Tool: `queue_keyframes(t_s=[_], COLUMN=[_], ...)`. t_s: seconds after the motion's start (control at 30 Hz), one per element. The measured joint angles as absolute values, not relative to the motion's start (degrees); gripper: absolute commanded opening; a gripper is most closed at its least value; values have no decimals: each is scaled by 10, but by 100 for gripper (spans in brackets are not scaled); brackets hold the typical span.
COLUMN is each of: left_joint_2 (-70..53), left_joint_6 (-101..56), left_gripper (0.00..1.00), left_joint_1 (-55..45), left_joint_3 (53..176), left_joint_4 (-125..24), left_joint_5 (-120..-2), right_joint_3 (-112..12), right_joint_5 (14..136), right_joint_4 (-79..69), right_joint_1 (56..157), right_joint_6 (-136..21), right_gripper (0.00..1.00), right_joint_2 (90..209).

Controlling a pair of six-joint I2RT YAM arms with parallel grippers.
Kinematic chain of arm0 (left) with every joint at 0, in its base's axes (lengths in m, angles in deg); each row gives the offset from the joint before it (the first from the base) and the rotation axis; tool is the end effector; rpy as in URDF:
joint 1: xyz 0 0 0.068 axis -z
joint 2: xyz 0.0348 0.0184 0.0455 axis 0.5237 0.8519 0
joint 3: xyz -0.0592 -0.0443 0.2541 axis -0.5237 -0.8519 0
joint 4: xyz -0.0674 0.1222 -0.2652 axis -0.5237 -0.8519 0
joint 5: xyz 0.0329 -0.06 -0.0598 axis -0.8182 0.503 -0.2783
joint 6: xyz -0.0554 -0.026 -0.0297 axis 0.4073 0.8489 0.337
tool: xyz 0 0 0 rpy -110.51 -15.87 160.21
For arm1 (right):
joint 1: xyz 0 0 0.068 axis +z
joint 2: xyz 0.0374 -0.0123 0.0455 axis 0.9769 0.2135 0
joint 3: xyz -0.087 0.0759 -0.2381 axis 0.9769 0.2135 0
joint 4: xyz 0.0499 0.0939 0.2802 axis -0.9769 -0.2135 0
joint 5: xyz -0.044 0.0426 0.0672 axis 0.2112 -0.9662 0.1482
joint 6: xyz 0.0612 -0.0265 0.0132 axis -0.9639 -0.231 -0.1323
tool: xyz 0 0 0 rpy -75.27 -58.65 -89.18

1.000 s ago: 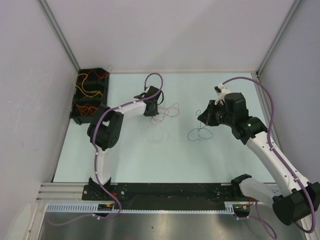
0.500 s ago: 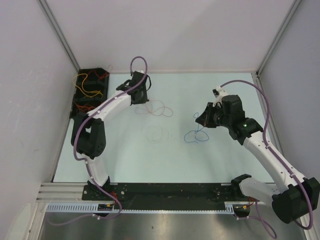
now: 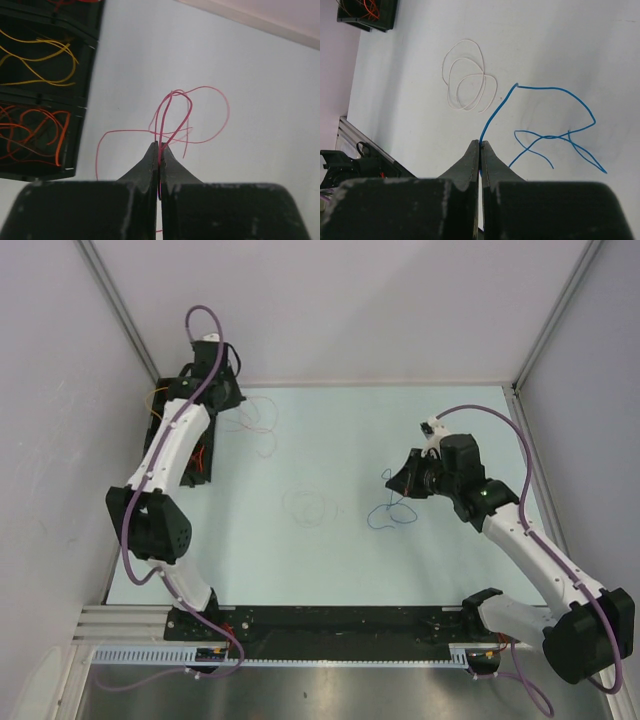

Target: Untangle the cables

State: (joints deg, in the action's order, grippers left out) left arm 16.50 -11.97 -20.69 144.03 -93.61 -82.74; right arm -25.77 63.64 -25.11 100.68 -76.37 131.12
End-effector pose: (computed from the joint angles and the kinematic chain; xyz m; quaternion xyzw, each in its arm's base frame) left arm 0.4422 -0.0722 0.3485 -0.1367 0.8909 -0.0189 0.4328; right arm 0.2693 0.1334 0.2774 -0.0601 0.8643 0.3260 0.3784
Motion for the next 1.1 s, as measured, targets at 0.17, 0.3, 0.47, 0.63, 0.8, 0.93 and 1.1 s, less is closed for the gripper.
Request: queue_keyframes(t_s=[0.17, 0.3, 0.47, 0.63, 0.8, 0.93, 1.1], left_joint_2=[165, 167, 191, 224, 236, 243, 243], left_joint_6=[-132, -141, -152, -157, -164, -167, -172], left_gripper=[0, 0, 0, 0, 0, 0, 0], left_joint_1=[-244, -266, -293, -316, -344, -364, -383], left_joint_3=[1498, 1550, 1631, 1695, 1701, 1701, 1676], left_joint_4=[-965, -979, -998, -1009, -1008, -998, -940], left_joint_5=[-835, -843, -851, -858, -859, -858, -858], right_joint_3=[-247, -236, -224, -218, -212, -205, -197], right_joint_5=[623, 611, 603, 599, 599, 597, 595], right_joint_4=[-238, -224, -214, -213, -208, -201, -193], right_joint_1=[1007, 1007, 1007, 1007, 1007, 1007, 1007], right_joint_6=[-766, -771, -774, -774, -774, -774, -775], right_gripper=[0, 0, 0, 0, 0, 0, 0], right_joint_2=[1312, 1312, 1315, 1316, 1316, 1316, 1321])
